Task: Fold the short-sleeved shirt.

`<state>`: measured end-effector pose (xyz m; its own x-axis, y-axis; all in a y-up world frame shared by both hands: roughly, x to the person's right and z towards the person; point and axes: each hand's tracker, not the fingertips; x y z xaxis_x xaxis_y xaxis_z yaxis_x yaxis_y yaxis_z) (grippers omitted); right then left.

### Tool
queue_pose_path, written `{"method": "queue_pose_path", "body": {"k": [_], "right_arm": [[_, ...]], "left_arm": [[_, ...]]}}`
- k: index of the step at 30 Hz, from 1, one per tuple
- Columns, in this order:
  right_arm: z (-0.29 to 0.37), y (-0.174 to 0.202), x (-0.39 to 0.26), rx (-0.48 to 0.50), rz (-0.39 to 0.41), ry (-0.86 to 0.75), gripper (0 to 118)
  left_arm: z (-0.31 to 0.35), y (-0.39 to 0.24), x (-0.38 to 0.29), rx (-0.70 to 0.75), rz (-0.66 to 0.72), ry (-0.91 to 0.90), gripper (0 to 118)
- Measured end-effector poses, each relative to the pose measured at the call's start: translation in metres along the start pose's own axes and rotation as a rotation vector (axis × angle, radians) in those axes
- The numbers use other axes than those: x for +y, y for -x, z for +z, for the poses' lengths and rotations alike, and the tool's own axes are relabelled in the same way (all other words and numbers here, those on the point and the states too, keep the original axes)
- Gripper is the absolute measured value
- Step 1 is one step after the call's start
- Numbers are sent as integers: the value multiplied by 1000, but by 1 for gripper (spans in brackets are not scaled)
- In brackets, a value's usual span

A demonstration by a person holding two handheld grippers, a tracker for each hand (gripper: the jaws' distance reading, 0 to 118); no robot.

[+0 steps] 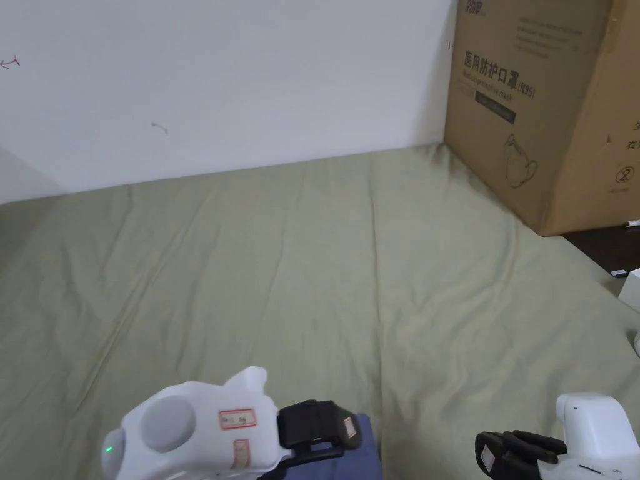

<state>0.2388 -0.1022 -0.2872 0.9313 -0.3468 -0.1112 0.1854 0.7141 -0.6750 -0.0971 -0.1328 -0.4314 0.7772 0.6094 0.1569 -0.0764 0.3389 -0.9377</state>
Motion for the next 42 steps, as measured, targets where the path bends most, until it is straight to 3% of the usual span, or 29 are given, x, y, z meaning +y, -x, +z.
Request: {"method": "queue_pose_path", "body": {"k": [3,4,5,6,12,15,19,21,26,28,30,33,36,39,42], "right_arm": [[-1,-2,0,-2,-4,-5,0],[-1,-2,0,-4,-3,-11,0],[-1,-3,0,-6,-3,-17,0],[-1,-4,0,-5,-4,-22,0],[4,-10,0,4,-31,-28,0],[6,-12,-1,-12,-27,-22,0],[7,-10,-4,-64,31,-18,0],[7,-8,-4,-51,26,-15,0],[17,6,4,126,-32,-92,0],[28,20,15,155,12,-170,0],[43,38,26,140,83,-287,0],[66,70,36,43,193,-519,0],[83,93,34,-89,265,-747,0],[92,103,30,-101,254,-813,0],[84,104,13,-224,293,-828,0]], "left_arm": [[22,4,-8,72,-70,-56,107],[26,2,-13,63,-87,-61,88],[28,0,-16,0,-103,-69,37],[24,-2,-18,-30,-113,-55,6],[-47,-22,-29,115,-204,53,4],[-93,-15,-40,152,-170,159,4],[-115,-12,-47,57,-23,103,2],[-114,-18,-46,40,-49,107,2],[-35,-41,-46,-75,-152,-166,2],[15,-48,-47,-63,-202,-320,2],[66,-57,-54,59,-294,-510,2],[134,-70,-79,251,-456,-806,1],[179,-72,-104,386,-475,-1004,0],[203,-64,-128,503,-437,-1133,0],[205,-47,-146,614,-417,-1206,0]]}}
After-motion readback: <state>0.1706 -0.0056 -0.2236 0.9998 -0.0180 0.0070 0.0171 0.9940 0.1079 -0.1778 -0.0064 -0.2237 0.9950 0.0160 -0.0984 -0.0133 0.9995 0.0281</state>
